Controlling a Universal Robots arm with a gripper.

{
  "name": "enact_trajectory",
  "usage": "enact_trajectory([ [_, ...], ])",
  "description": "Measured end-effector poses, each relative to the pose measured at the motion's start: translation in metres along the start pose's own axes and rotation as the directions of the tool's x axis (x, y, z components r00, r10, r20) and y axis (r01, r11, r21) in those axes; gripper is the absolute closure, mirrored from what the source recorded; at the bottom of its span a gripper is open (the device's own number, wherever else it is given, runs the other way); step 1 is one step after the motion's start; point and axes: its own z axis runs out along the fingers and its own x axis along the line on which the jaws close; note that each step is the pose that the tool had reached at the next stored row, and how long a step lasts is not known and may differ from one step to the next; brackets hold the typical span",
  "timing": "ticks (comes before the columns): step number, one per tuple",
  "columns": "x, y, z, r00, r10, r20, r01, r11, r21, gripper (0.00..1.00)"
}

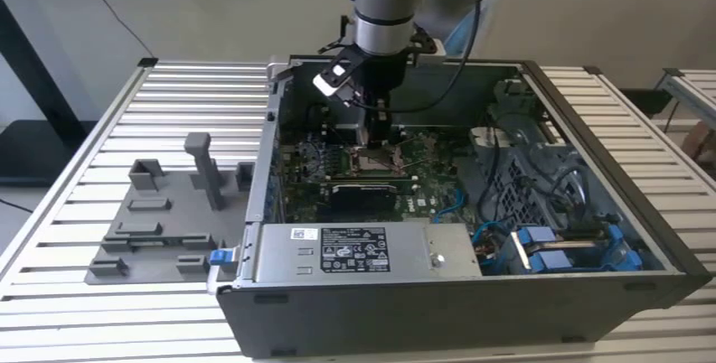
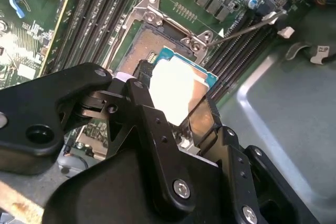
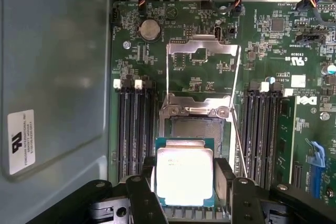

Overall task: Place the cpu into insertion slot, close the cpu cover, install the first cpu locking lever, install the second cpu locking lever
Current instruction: 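Place the cpu into insertion slot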

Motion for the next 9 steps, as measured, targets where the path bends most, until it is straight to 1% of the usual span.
enact_trajectory([
  [2,-0.0006,-0.0005,0.0021,1.0,0.001,0.0,-0.001,1.0,-0.0013,0.46],
  [9,-0.0018,-0.0016,0.0119,1.0,0.005,0.0002,-0.005,1.0,-0.0018,0.46],
])
